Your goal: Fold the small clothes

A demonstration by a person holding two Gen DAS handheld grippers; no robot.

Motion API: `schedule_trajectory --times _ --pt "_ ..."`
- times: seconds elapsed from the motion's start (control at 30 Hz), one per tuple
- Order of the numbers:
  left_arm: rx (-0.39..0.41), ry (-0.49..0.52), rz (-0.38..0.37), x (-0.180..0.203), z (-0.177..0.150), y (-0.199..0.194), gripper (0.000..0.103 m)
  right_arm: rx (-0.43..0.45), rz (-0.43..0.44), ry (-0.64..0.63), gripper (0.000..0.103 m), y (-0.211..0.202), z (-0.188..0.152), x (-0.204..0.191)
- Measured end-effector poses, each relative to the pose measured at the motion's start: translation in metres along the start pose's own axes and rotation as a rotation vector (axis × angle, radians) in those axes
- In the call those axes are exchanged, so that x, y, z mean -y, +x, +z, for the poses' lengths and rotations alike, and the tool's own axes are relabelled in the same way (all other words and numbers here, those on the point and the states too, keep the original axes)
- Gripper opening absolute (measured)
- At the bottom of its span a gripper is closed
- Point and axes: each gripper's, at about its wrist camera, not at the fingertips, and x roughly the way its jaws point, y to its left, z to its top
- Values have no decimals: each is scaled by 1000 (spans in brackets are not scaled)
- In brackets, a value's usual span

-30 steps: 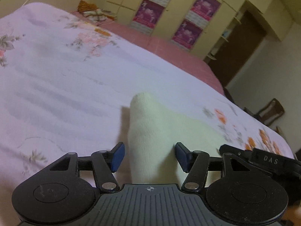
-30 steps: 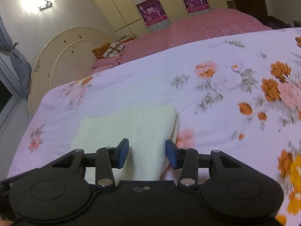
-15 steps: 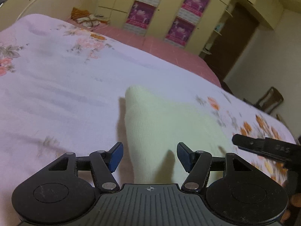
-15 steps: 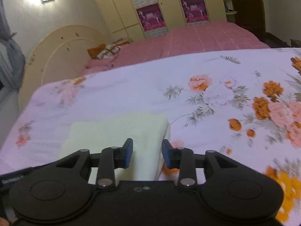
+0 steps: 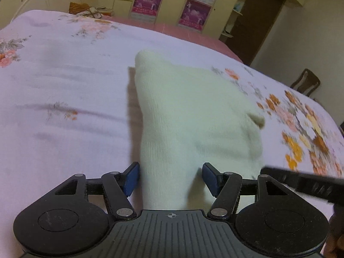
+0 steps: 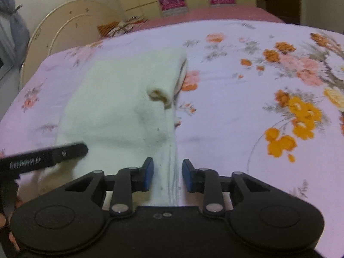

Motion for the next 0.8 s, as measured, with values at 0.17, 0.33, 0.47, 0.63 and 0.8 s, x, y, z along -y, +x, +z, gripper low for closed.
schedule_trajectory --times 0.17,0.33,0.47,0.63,0.8 --pt "7 57 11 7 -13 -3 68 -40 -66 -49 32 3 -18 -12" --pt "-9 52 10 8 -10 -4 70 -12 -59 38 34 -7 -20 -7" --pt "-24 55 12 12 -11 -3 88 -37 -108 11 39 0 -25 -11" --pt "-45 43 30 17 -15 -5 101 -22 -81 41 43 -10 -23 -12" --pt "-75 2 71 19 -16 -7 103 3 -70 23 55 -25 -23 -13"
